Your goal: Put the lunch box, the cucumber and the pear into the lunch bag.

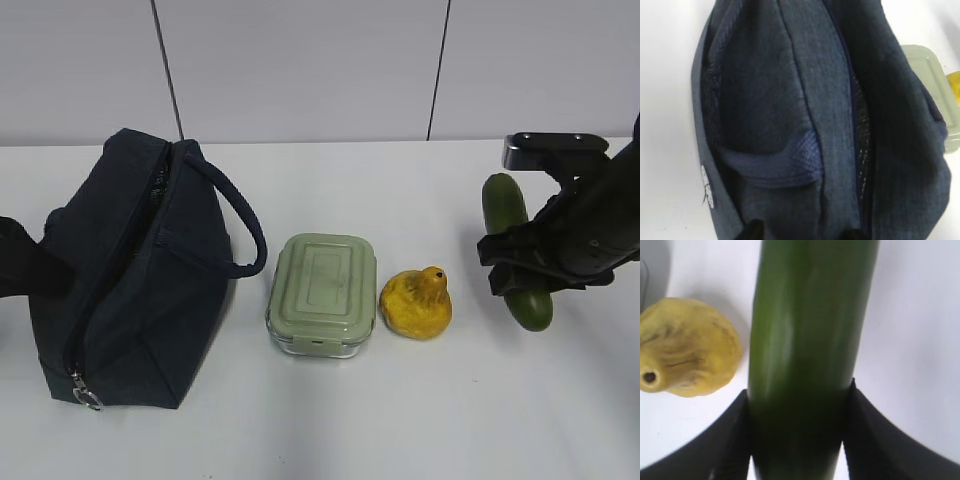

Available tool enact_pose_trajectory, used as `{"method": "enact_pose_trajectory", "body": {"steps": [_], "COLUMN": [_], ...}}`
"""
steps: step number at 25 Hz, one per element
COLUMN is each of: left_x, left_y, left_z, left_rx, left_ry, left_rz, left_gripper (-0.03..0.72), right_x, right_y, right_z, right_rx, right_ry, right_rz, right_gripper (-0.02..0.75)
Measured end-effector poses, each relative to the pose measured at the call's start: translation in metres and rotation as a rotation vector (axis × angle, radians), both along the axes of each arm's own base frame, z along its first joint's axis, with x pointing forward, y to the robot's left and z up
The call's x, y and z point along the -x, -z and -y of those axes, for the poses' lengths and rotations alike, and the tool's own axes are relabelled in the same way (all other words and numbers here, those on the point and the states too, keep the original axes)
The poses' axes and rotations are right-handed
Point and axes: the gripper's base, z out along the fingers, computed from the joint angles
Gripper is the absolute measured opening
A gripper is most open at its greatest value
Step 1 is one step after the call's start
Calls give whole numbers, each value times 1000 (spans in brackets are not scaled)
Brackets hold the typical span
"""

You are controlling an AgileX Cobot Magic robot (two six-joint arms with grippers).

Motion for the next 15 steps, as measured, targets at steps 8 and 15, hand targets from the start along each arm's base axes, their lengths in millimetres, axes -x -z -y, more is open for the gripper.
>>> {"method": "enact_pose_trajectory", "body": {"steps": [8, 15], "left_x": [-5, -6], "left_y": [3, 3], "left_z": [2, 1], "left_rx": [6, 5], "left_ry": [20, 17], "left_rz": [12, 19], "left_gripper": [29, 5], "right_x": [6, 10], "right_y": [-22, -35], "right_z": [1, 0], "right_rx": [-11, -35], "right_ry": [-2, -13], "right_rz": [70, 111], "right_gripper": [364, 363]}}
